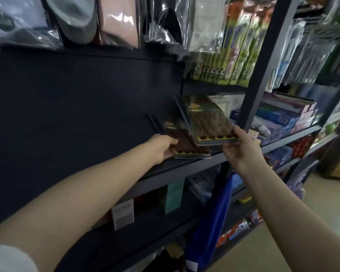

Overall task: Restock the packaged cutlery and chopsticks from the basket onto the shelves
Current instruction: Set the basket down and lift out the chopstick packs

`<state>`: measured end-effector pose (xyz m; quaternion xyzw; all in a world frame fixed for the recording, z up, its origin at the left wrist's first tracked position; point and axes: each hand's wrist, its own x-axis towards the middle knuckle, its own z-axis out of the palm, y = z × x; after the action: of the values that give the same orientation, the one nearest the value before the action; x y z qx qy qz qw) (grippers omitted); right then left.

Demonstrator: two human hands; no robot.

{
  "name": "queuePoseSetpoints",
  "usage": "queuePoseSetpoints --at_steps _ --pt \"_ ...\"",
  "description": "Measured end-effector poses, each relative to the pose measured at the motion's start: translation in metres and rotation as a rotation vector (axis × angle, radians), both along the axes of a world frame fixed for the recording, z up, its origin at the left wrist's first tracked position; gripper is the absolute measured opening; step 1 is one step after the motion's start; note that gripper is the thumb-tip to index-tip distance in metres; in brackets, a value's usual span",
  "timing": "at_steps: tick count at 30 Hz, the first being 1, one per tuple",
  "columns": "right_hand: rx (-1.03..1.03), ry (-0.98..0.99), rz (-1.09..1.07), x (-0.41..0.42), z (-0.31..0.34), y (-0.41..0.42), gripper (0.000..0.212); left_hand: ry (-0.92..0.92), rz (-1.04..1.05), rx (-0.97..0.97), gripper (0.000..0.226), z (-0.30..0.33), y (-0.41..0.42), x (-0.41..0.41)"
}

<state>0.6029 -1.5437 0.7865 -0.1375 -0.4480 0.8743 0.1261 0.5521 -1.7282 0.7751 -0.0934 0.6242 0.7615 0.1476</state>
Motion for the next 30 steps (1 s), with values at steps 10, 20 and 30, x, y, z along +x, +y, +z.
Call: queuePoseSetpoints --at_steps 10,20,30 --pt "0.016 -0.106 0.103 -0.061 -0.003 0.011 0.011 0.034 -0.007 0.306 0.041 0.018 0.025 0.007" --pt "0.908 0.057 0.118 -0.058 -0.011 0.030 0.034 0.066 0.010 0.282 0.068 0.017 0.056 0.016" --pt "1.541 0.745 0.186 -0.011 -0.041 0.000 0.022 0.565 0.428 -0.589 0.017 -0.021 0.018 0.112"
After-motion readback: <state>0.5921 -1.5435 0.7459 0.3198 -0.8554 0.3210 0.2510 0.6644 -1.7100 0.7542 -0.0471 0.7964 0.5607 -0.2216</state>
